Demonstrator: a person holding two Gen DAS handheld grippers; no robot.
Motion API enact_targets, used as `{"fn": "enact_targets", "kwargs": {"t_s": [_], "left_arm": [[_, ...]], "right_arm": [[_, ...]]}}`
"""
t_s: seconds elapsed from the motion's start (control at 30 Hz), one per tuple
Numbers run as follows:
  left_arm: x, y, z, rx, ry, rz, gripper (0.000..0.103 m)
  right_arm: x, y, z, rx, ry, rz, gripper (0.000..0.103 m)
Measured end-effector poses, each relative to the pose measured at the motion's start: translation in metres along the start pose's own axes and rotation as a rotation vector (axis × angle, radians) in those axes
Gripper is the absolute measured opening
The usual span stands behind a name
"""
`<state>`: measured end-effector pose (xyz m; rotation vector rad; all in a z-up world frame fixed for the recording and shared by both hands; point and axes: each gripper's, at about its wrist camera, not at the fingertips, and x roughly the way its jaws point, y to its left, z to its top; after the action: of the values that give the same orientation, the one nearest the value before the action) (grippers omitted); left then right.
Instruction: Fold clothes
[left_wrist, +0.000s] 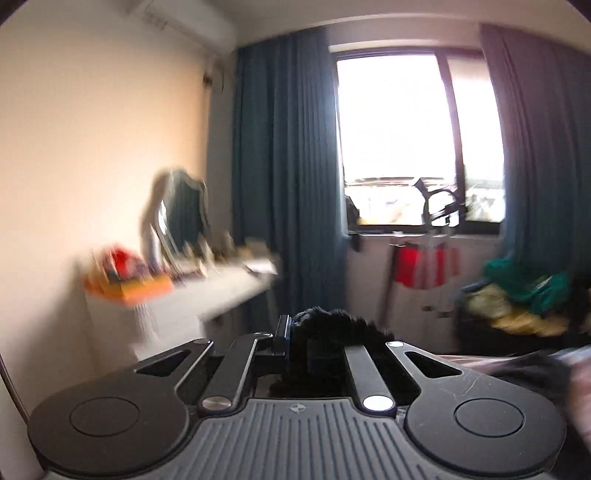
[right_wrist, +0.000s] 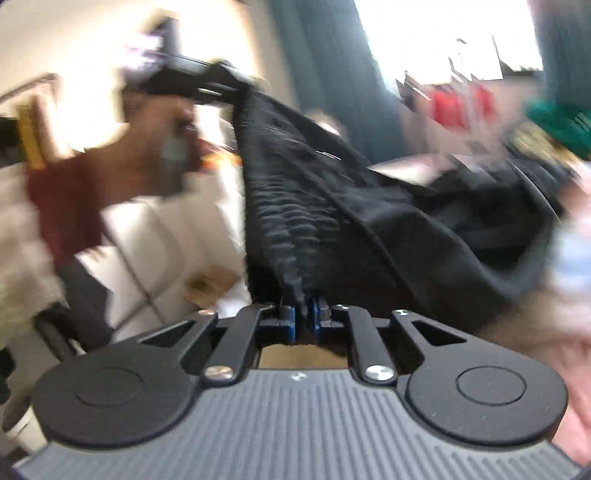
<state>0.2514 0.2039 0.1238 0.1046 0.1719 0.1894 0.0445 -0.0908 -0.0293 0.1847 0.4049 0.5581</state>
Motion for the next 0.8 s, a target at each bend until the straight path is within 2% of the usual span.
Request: {"fn": "enact_targets", "kwargs": {"t_s": [0.1,0.2,0.3,0.37,0.43,0.53,0.57,0.6,0.63,0.67,0.7,0.73,0.77,0.8], "left_arm": [[0.064,0.019,-0.021,0.004,0.11,0.056,0.008],[0.119,0.037,-0.064,-0.012,0.235,0.082,0.008],[0.157,0.057,-0.115,-0.055,0.341,0.078,0.008],[0.172,0.066,-0.144,-0.076,0.4,0.058,0.008],[0.176,0.075,-0.165,-0.073,0.419,0.034,0.009],[0.175,0.094,-0.18,-0.11,0.438,0.028,0.011],[0.172,0.097,-0.18,-0.119,0.438,0.029,0.014],[0.17,0.101,-0.179,-0.127,0.438,0.029,0.022],[0.165,0.105,-0.179,-0.132,0.435,0.036,0.044],[0.153,0.109,-0.178,-0.127,0.423,0.063,0.055],[0.141,0.113,-0.178,-0.122,0.411,0.091,0.073],[0.13,0.117,-0.177,-0.118,0.399,0.118,0.083],[0.117,0.121,-0.177,-0.108,0.385,0.14,0.084],[0.103,0.121,-0.179,-0.084,0.367,0.145,0.086]], "right_arm": [[0.047,0.018,0.007,0.002,-0.008,0.065,0.012],[0.099,0.018,-0.011,0.028,0.068,0.088,0.012],[0.151,0.017,-0.029,0.053,0.144,0.11,0.012],[0.172,0.012,-0.041,0.066,0.19,0.101,0.012],[0.181,0.006,-0.047,0.078,0.215,0.108,0.013],[0.183,0.006,-0.045,0.087,0.232,0.145,0.017],[0.183,0.006,-0.045,0.09,0.237,0.159,0.021],[0.183,0.007,-0.044,0.093,0.242,0.172,0.025],[0.183,0.007,-0.043,0.095,0.247,0.186,0.037],[0.184,0.007,-0.043,0.098,0.251,0.199,0.053],[0.181,0.011,-0.043,0.094,0.26,0.216,0.061],[0.176,0.016,-0.044,0.084,0.265,0.227,0.072],[0.17,0.02,-0.044,0.073,0.267,0.233,0.077],[0.164,0.024,-0.044,0.063,0.27,0.239,0.078]]}}
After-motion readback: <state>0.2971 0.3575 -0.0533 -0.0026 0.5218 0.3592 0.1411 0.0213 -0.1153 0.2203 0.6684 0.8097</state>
